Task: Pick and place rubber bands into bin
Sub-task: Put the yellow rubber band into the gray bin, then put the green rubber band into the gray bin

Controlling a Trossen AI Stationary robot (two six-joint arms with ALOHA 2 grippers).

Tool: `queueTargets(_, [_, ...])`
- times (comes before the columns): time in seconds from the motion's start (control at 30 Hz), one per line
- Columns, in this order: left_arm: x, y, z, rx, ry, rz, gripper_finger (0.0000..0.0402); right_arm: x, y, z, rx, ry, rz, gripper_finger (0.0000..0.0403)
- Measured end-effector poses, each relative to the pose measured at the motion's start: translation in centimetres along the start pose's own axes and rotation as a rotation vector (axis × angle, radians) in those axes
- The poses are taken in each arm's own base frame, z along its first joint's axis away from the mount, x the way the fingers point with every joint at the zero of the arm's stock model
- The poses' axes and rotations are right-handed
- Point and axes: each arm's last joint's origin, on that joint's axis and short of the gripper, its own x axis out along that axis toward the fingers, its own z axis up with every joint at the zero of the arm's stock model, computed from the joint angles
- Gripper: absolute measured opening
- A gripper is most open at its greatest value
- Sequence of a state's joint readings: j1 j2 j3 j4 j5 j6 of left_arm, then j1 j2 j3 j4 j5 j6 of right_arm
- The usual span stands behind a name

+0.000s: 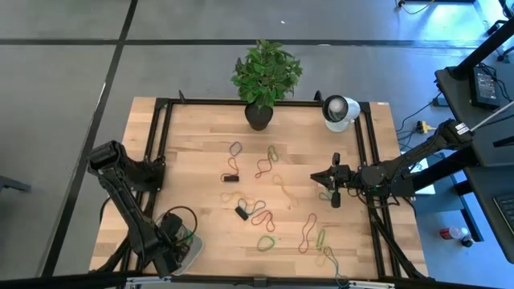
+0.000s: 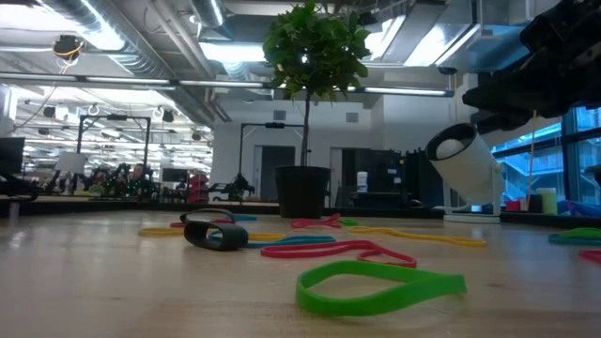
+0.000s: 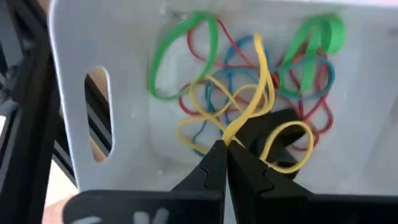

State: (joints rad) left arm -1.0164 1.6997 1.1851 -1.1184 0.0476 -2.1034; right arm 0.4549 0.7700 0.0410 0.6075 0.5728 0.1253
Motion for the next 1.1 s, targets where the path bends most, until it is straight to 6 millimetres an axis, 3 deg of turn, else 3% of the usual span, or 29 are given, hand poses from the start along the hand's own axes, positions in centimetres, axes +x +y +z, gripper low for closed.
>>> queueTargets(0.53, [-0.05, -0.85, -0.16, -0.044, -0.003, -0.101, 0.0009, 0.00, 0.00, 0.00, 0.000, 0.000, 0.000, 0.0036])
queueTargets(0.9, [-0.06, -0.96, -0.12, -0.054, -0.024, -0.123, 0.0107, 0.00, 0.00, 0.00, 0.000, 0.000, 0.000, 0.0035])
queueTargets(1.1, [-0.06, -0.97, -0.11, -0.053, -0.027, -0.126, 0.0136, 0.00, 0.00, 0.00, 0.000, 0.000, 0.000, 0.0036])
